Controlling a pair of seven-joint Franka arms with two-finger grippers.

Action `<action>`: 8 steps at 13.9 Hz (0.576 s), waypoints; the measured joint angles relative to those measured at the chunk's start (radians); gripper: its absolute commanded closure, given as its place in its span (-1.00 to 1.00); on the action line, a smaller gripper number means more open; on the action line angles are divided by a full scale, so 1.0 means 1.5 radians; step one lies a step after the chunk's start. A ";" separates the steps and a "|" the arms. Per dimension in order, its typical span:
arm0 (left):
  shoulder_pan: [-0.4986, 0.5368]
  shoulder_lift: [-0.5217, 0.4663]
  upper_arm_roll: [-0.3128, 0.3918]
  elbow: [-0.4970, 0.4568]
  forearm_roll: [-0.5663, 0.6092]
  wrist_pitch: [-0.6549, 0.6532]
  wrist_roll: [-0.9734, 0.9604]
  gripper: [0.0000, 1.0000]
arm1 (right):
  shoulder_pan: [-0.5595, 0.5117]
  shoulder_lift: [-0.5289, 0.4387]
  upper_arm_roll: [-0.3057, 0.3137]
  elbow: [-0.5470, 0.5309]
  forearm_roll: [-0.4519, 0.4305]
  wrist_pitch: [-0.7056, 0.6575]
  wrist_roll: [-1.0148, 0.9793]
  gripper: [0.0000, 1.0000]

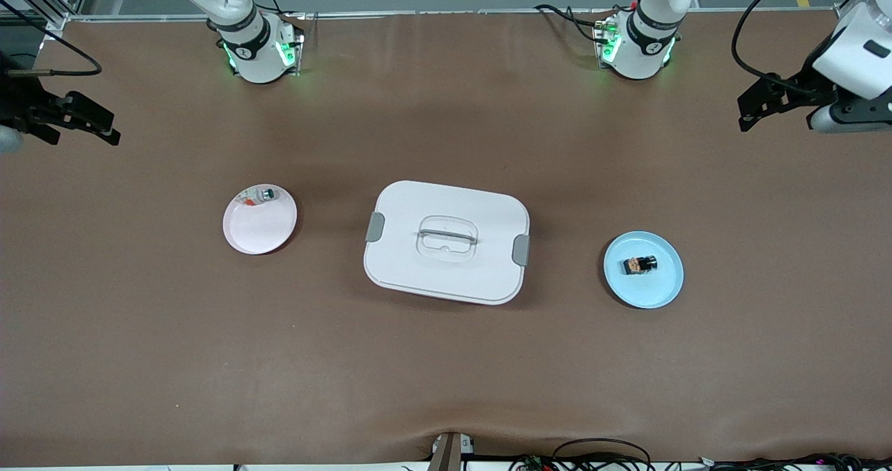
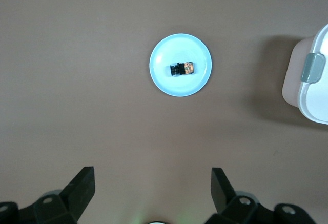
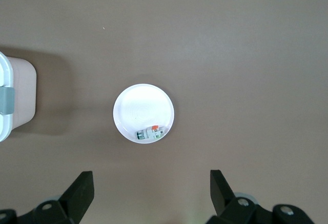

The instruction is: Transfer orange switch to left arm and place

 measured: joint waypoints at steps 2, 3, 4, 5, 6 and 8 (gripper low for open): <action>-0.001 -0.008 0.005 -0.004 0.000 0.000 0.001 -1.00 | 0.004 -0.004 0.002 0.002 -0.001 0.006 -0.001 -1.00; -0.003 -0.010 0.008 -0.005 -0.001 0.000 0.003 -1.00 | 0.006 -0.005 0.002 0.002 -0.002 0.007 -0.004 -1.00; -0.006 -0.011 0.012 -0.006 -0.002 0.000 0.003 -1.00 | 0.007 -0.005 0.002 0.003 -0.002 0.007 -0.007 -1.00; -0.010 -0.011 0.016 -0.008 -0.002 0.000 0.004 -1.00 | 0.008 -0.005 0.002 0.003 -0.002 0.007 -0.009 -1.00; -0.013 -0.011 0.020 -0.009 -0.002 0.000 0.006 -1.00 | 0.008 -0.005 0.002 0.003 -0.002 0.006 -0.009 -1.00; -0.015 -0.011 0.024 -0.012 -0.003 0.000 0.018 -1.00 | 0.007 -0.005 -0.001 0.003 -0.002 0.002 -0.009 -1.00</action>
